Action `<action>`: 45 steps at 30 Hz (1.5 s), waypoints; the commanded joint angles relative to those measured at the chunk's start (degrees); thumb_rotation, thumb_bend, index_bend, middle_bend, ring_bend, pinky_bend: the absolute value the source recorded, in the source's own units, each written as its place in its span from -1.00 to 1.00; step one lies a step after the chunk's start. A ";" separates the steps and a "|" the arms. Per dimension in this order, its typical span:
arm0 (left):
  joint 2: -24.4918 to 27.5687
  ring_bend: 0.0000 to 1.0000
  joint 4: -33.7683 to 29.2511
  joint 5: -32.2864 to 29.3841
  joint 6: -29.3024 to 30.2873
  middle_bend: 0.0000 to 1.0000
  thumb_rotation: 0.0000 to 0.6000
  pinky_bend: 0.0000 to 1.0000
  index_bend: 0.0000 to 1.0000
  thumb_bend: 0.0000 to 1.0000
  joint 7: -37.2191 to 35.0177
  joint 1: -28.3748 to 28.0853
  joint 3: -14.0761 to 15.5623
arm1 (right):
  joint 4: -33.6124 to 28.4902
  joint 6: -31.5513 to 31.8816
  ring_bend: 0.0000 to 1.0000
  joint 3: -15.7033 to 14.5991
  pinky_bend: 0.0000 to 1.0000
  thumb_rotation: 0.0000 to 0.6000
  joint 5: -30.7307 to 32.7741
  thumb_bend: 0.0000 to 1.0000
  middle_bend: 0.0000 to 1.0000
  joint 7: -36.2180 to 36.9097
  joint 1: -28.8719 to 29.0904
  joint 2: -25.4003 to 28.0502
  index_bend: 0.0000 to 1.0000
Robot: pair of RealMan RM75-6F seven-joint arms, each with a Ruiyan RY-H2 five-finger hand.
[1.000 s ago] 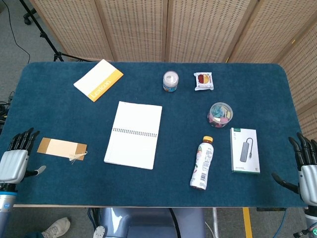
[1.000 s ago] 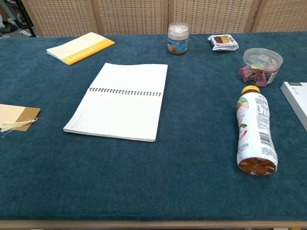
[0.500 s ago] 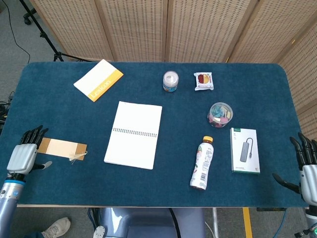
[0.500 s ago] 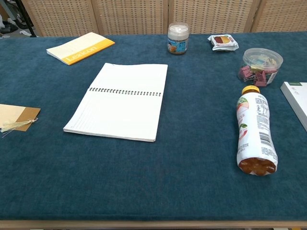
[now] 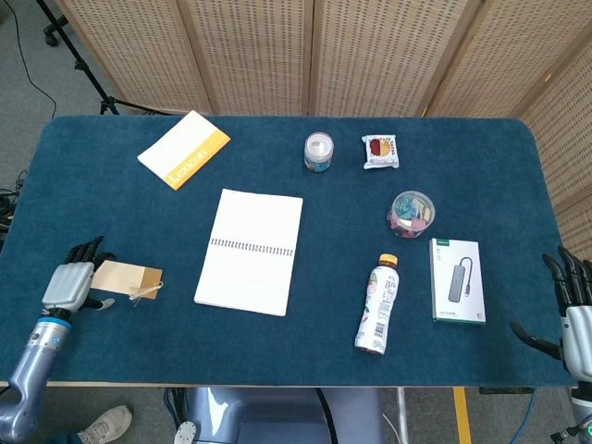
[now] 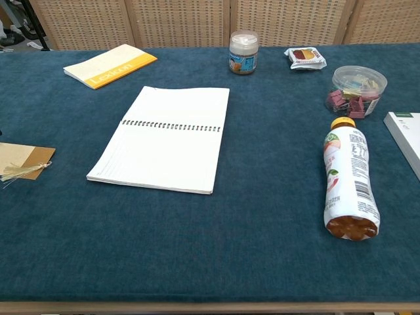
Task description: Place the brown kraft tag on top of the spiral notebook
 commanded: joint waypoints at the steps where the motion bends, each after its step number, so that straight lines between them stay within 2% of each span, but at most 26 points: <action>1: 0.04 -1.00 -0.30 -0.69 -0.98 -1.00 1.00 -1.00 -0.36 -0.86 0.41 -0.53 -0.23 | -0.01 -0.05 -1.00 0.05 -1.00 1.00 0.11 -0.94 -1.00 0.20 0.00 0.07 -1.00; 19: 2.38 -1.00 -2.85 -5.48 -9.23 -1.00 1.00 -1.00 -0.36 -0.72 4.88 -4.71 -0.93 | -0.33 -0.25 -1.00 0.15 -1.00 1.00 0.56 -0.94 -1.00 0.30 -0.05 0.29 -1.00; 21: 2.56 -1.00 -3.18 -6.39 -9.75 -1.00 1.00 -1.00 -0.32 -0.62 5.61 -4.96 -0.96 | -0.35 -0.35 -1.00 0.11 -1.00 1.00 0.59 -0.94 -1.00 0.39 -0.04 0.33 -1.00; 24: 2.84 -1.00 -3.60 -7.20 -9.98 -1.00 1.00 -1.00 -0.22 -0.46 6.09 -5.03 -0.87 | -0.42 -0.25 -1.00 0.13 -1.00 1.00 0.49 -0.94 -1.00 0.67 -0.06 0.43 -1.00; 26: 3.13 -1.00 -3.87 -7.54 -10.06 -1.00 1.00 -1.00 -0.20 -0.43 6.31 -5.06 -0.76 | -0.43 -0.26 -1.00 0.09 -1.00 1.00 0.42 -0.94 -1.00 0.71 -0.07 0.46 -1.00; 33: 4.44 -1.00 -5.43 -8.29 -9.68 -1.00 1.00 -1.00 -0.19 -0.42 6.31 -5.04 -0.82 | -0.58 -0.17 -1.00 -0.02 -1.00 1.00 0.21 -0.94 -1.00 0.78 -0.15 0.54 -1.00; 45: 8.42 -1.00 -12.54 -8.55 -7.89 -1.00 1.00 -1.00 -0.18 -0.42 5.78 -5.85 -2.56 | -0.73 -0.13 -1.00 0.00 -1.00 1.00 0.27 -0.94 -1.00 1.22 -0.24 0.81 -1.00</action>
